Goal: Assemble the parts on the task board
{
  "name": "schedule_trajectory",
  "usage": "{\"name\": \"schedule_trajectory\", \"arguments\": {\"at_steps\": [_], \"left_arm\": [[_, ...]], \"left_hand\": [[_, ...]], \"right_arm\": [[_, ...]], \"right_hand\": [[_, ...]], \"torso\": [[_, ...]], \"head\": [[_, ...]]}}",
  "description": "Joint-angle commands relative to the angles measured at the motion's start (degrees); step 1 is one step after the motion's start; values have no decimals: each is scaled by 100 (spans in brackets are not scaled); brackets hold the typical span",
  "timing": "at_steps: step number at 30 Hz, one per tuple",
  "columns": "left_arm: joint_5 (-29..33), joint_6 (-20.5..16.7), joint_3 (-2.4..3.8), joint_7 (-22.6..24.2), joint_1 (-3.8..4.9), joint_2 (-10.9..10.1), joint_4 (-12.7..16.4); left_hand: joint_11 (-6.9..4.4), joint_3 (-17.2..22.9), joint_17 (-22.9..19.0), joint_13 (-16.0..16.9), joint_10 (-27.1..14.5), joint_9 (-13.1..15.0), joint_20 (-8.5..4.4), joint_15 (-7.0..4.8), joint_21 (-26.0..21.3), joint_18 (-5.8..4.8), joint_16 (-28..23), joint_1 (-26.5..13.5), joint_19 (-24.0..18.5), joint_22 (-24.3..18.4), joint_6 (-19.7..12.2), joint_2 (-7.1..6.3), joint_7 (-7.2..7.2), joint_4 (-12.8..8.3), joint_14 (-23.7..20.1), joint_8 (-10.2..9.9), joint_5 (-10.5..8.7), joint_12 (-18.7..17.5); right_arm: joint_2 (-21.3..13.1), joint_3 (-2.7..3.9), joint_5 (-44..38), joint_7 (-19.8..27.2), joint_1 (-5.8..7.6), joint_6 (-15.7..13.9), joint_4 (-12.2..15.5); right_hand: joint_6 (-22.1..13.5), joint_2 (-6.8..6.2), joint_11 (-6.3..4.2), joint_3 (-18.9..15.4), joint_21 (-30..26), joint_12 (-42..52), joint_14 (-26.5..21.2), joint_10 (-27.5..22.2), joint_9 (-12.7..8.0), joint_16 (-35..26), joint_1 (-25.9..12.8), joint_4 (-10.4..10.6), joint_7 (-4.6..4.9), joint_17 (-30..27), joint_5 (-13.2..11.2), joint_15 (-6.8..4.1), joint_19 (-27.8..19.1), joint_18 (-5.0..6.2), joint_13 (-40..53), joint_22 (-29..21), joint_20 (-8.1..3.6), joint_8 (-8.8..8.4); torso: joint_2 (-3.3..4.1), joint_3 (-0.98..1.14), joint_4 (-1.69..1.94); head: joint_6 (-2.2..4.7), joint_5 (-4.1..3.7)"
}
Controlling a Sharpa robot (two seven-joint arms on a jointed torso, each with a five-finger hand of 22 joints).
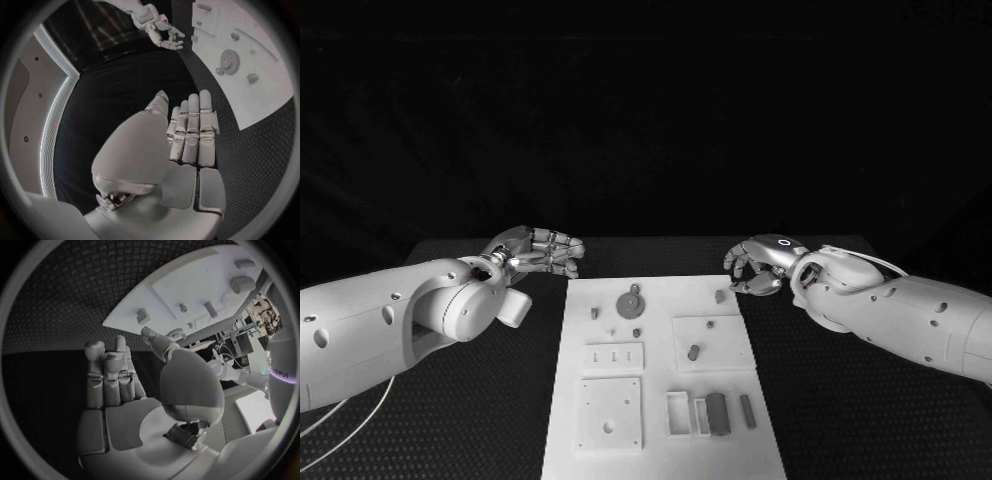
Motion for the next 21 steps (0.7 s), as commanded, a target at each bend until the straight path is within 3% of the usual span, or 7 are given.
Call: {"name": "schedule_trajectory", "arguments": {"at_steps": [1, 6, 21], "left_arm": [[-7, 100, 3, 73, -2, 10, 6], [-10, 109, 3, 75, -6, 15, 0], [-19, 120, 4, 75, -11, 13, 6]], "left_hand": [[31, 36, 7, 10, 4, -6, -13, 0, -22, 68, -20, -48, -13, 7, 0, 7, 39, 13, 39, -34, -27, -36], [31, 36, 9, 10, 4, -6, -13, 0, -23, 68, -23, -48, -13, 8, 0, 6, 39, 13, 40, -35, -27, -37], [31, 36, 15, 11, 4, -6, -13, 0, -25, 67, -29, -48, -13, 10, 0, 8, 41, 14, 41, -35, -27, -40]], "right_arm": [[46, -23, 119, 213, -56, 190, -102], [112, -29, 128, 224, -127, 262, -186], [298, -29, 341, 312, -274, 344, -450]], "right_hand": [[-72, 4, -75, -57, -29, 194, -8, 56, -8, -32, 57, 10, -1, -8, -27, -95, -32, 658, 384, 113, -2, 13], [-120, 0, -115, -72, -25, 544, -10, -233, -16, -35, 70, 40, -18, -2, -26, -136, -38, 658, 1544, 117, -10, 73], [-122, 61, -173, -74, 23, 789, -6, -250, -31, -5, 66, 0, -45, 33, -27, -190, -18, 658, 2478, 119, -21, 120]], "torso": [[-5, -6, -3], [-2, -2, -6], [-3, -10, 1]], "head": [[-13, 7], [-32, 26], [-75, 27]]}}
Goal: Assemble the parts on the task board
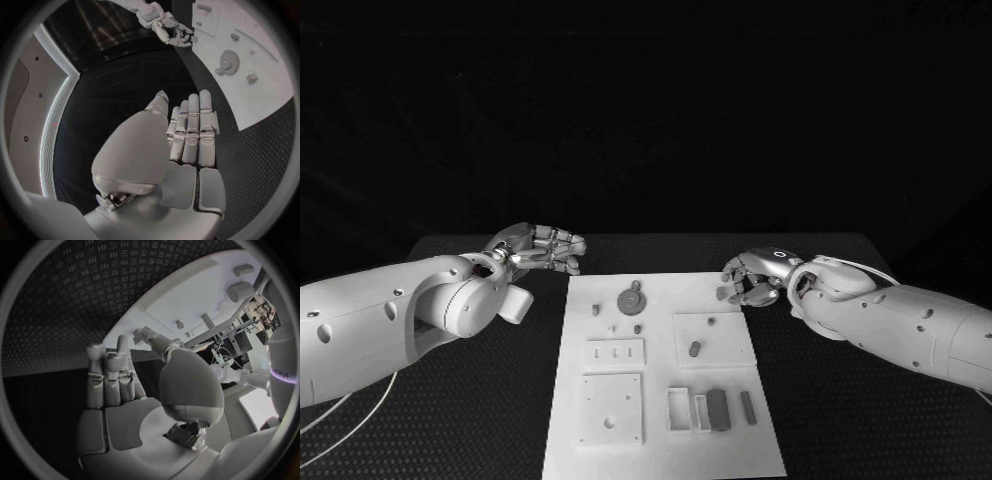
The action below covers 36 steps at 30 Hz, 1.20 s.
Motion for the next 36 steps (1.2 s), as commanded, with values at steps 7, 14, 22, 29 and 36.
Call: {"name": "schedule_trajectory", "arguments": {"at_steps": [7, 14, 22, 29, 36], "left_arm": [[-18, 93, 4, 73, 2, -1, 20], [-25, 104, 4, 68, 2, -9, 36], [-30, 103, 5, 67, 3, -23, 47], [-32, 107, 6, 67, 3, -34, 54], [-38, 105, 6, 64, 4, -47, 67]], "left_hand": [[30, 20, 14, 7, 2, -6, -12, 0, -26, 66, -33, -51, -14, 7, 0, 9, 43, -1, 42, -36, -28, -42], [30, 20, 18, 7, 3, -6, -12, 1, -27, 66, -36, -53, -14, 9, -1, 9, 44, 0, 42, -36, -28, -43], [30, 20, 22, 8, 4, -6, -12, 1, -28, 66, -41, -54, -15, 10, 0, 9, 44, 0, 43, -36, -28, -45], [30, 21, 26, 9, 5, -6, -12, 1, -29, 66, -44, -55, -15, 11, 1, 9, 44, -1, 44, -36, -28, -46], [30, 21, 29, 9, 5, -5, -12, 1, -30, 66, -47, -55, -15, 13, 2, 9, 44, -1, 44, -36, -28, -48]], "right_arm": [[130, 0, 323, 167, -66, 89, -113], [183, 1, 362, 176, -79, 80, -200], [233, 1, 365, 181, -117, 93, -251], [249, 1, 365, 187, -132, 56, -283], [275, 1, 365, 204, -147, 16, -293]], "right_hand": [[-13, 98, -46, 3, 36, 104, 8, -45, -17, 20, 28, -39, -25, 19, -26, -54, -17, 568, 506, 119, -29, 46], [-10, 144, -52, 4, 42, 122, 8, -38, -19, 21, 22, -54, -28, 24, -27, -61, -16, 568, 656, 118, -32, 52], [32, 222, -58, 5, 50, 139, 11, -17, -15, 22, 23, -86, -30, 28, -27, -66, -15, 568, 814, 118, -36, 79], [168, 310, -68, -22, 66, 302, 24, 45, 2, 33, 7, -160, -29, 40, -26, -76, -15, 568, 1075, 120, -34, 140], [232, 349, -79, -28, 84, 421, 30, 52, 12, 48, -9, -197, -38, 54, -25, -86, -8, 568, 1230, 122, -36, 161]], "torso": [[-2, -3, 7], [-4, -8, 7], [-5, -3, 1], [-8, -2, -5], [-5, 4, -7]], "head": [[-34, 8], [-42, 13], [-66, 30], [-86, 28], [-95, 27]]}}
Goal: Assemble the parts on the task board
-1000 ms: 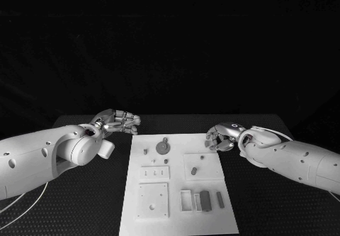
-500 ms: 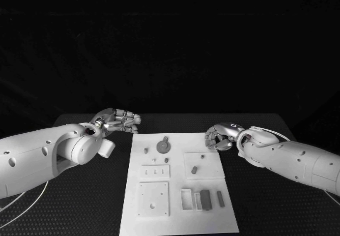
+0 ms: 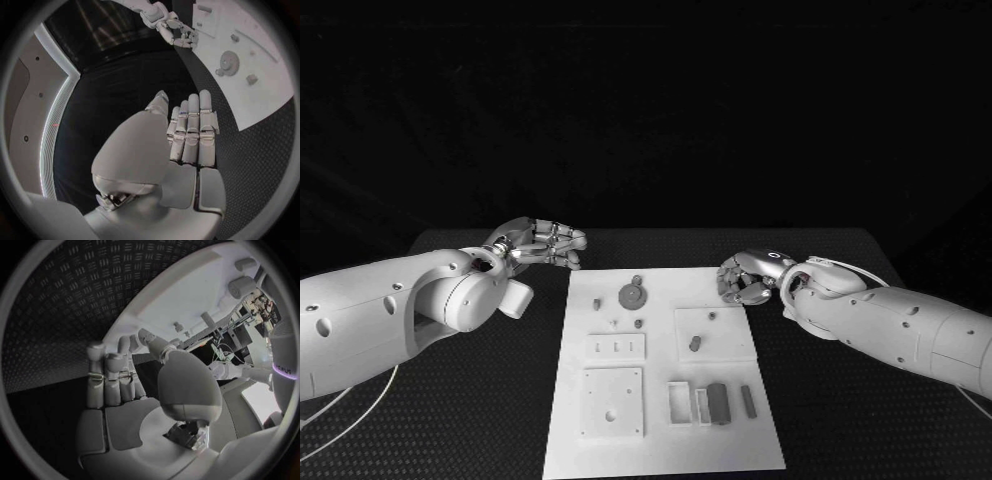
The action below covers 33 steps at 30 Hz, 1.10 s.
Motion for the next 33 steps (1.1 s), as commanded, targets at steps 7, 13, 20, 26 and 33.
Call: {"name": "schedule_trajectory", "arguments": {"at_steps": [7, 13, 20, 26, 33], "left_arm": [[-29, 84, 5, 64, 4, -10, 33], [-29, 84, 6, 62, 4, -20, 41], [-30, 83, 7, 62, 5, -32, 52], [-34, 83, 7, 57, 5, -43, 54], [-36, 77, 8, 59, 5, -43, 61]], "left_hand": [[32, 21, 9, 6, 9, -6, -12, 1, -31, 66, -28, -55, -15, 11, 2, 9, 44, -1, 45, -36, -28, -27], [32, 21, 12, 7, 10, -6, -12, 1, -32, 66, -31, -55, -15, 12, 3, 8, 44, -1, 46, -36, -28, -28], [32, 22, 16, 8, 10, -5, -12, 1, -33, 66, -35, -56, -15, 13, 4, 9, 44, -1, 47, -36, -28, -29], [32, 22, 19, 8, 11, -5, -12, 1, -34, 66, -37, -57, -15, 14, 4, 9, 44, 0, 47, -36, -28, -30], [32, 22, 22, 9, 12, -5, -12, 2, -35, 66, -40, -58, -15, 16, 5, 8, 43, 0, 48, -36, -28, -31]], "right_arm": [[40, 1, 13, 69, -28, -47, -38], [81, 1, -28, 77, -29, -53, -90], [97, 1, -54, 62, -29, -133, -87], [96, 1, -69, 39, -29, -178, -128], [119, 1, -168, 25, -30, -235, -137]], "right_hand": [[110, 104, -31, 4, 57, 167, 17, 48, 15, 39, -20, -58, -17, 18, -24, -60, 13, 517, 182, 123, -53, 51], [136, 112, -32, 6, 67, 224, 23, 46, 19, 44, -29, -67, -17, 23, -24, -61, 18, 517, 244, 123, -56, 57], [227, 145, -30, 14, 84, 301, 32, 39, 37, 51, -36, -78, -13, 30, -24, -60, 27, 517, 324, 124, -61, 91], [363, 217, -58, 24, 106, 393, 46, 47, 77, 56, -40, -100, -43, 36, -24, -86, 35, 517, 407, 124, -64, 147], [559, 275, -118, 31, 129, 531, 59, 78, 158, 58, -43, -145, -109, 43, -23, -143, 41, 517, 511, 123, -68, 237]], "torso": [[2, 3, 8], [4, 3, 5], [1, 5, 3], [-1, 4, 3], [0, 9, -1]], "head": [[-18, 0], [-35, 9], [-49, 14], [-60, 9], [-69, 11]]}}
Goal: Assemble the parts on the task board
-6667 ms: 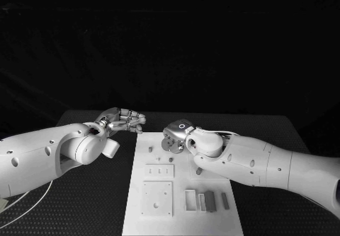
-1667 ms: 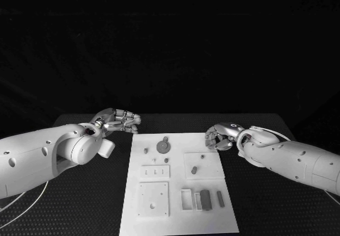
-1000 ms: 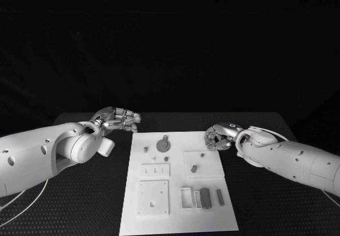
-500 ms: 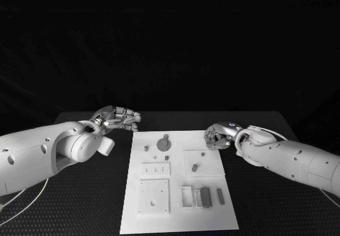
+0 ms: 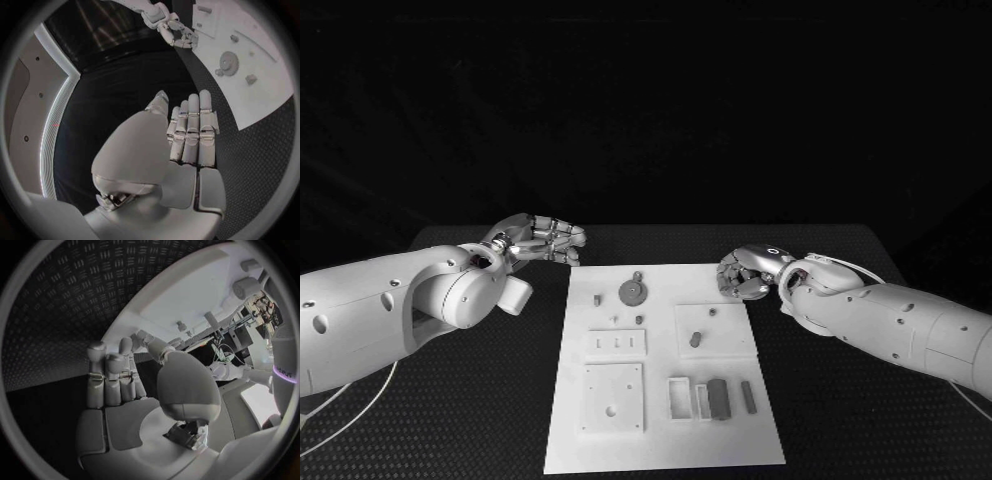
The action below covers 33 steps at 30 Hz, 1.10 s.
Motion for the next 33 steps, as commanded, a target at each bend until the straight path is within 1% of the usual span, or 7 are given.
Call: {"name": "schedule_trajectory", "arguments": {"at_steps": [1, 17, 21, 25, 30, 31, 33], "left_arm": [[-23, 68, 5, 63, 4, 7, 14], [-23, 75, 5, 57, 4, -1, 16], [-54, 81, 5, 24, 4, -4, 30], [-213, 79, 5, -129, 4, -3, 47], [-619, 351, 5, -569, 2, 71, -14], [-738, 466, 5, -749, 2, 96, -39], [-1037, 618, 3, -976, 1, 131, -74]], "left_hand": [[33, 22, 6, 5, 12, -5, -12, 2, -35, 66, -41, -58, -15, 7, 5, 8, 43, -1, 48, -36, -28, -31], [33, 23, 14, 6, 12, -5, -12, 2, -37, 66, -49, -57, -15, 9, 5, 7, 42, -1, 50, -37, -28, -36], [22, 26, 27, 16, 42, -1, -12, 1, -39, 66, -58, -61, -14, 14, 21, 12, 52, 0, 56, -29, -28, -23], [-78, 27, 98, 120, 265, 12, -24, -15, -32, 71, -75, -125, 15, 46, 91, 25, 85, 4, 107, -1, -29, 95], [-195, 12, 327, 363, 469, 41, -119, -115, 97, 85, 70, -448, 172, 196, 235, 14, 23, 8, 274, 59, -36, 237], [-186, -53, 358, 396, 470, 44, -107, -107, 113, 60, 96, -676, 175, 222, 242, -4, 35, 33, 267, 61, -83, 244], [-174, -448, 422, 441, 436, 44, -118, -115, 134, 54, 161, -1449, 169, 263, 210, -130, 51, 17, 277, 45, -49, 237]], "right_arm": [[17, 0, -163, 9, -3, -85, -6], [13, 0, -65, -17, -8, -252, 44], [-13, 1, -74, -95, -8, -374, 187], [-92, 9, -362, -246, -1, -442, 410], [-157, 44, -487, -489, 121, -590, 683], [-173, 51, -519, -559, 154, -626, 760], [-203, 69, -578, -671, 205, -623, 930]], "right_hand": [[89, 72, -54, -6, 43, 66, -11, 14, 30, 33, 22, -55, 5, 11, -23, -62, 1, 476, 40, 123, -27, 41], [411, 194, -178, -2, 119, 460, 24, 107, 257, 73, -32, -136, -126, 59, -23, -180, 33, 476, 272, 126, -31, 185], [435, 202, -190, 2, 132, 501, 29, 115, 282, 83, -35, -143, -138, 70, -22, -192, 40, 476, 292, 127, -35, 193], [448, 212, -198, -3, 146, 536, 35, 113, 307, 94, -81, -114, -146, 82, -23, -201, 46, 476, 308, 126, -35, 192], [464, 201, -207, 3, 160, 569, 41, 115, 333, 107, -114, -77, -156, 97, -22, -210, 55, 476, 319, 126, -40, 193], [466, 201, -208, 4, 162, 572, 42, 116, 336, 109, -114, -75, -157, 98, -21, -211, 56, 476, 320, 126, -41, 193], [468, 198, -211, 8, 166, 579, 43, 117, 341, 113, -114, -72, -159, 102, -21, -214, 59, 476, 322, 126, -44, 193]], "torso": [[0, 3, -2], [-3, 3, -4], [-5, 3, -7], [-16, 2, -20], [-56, -23, -34], [-66, -26, -41], [-91, -32, -59]], "head": [[-6, 1], [-1, -16], [11, -5], [28, 26], [98, 23], [98, 30], [100, 40]]}}
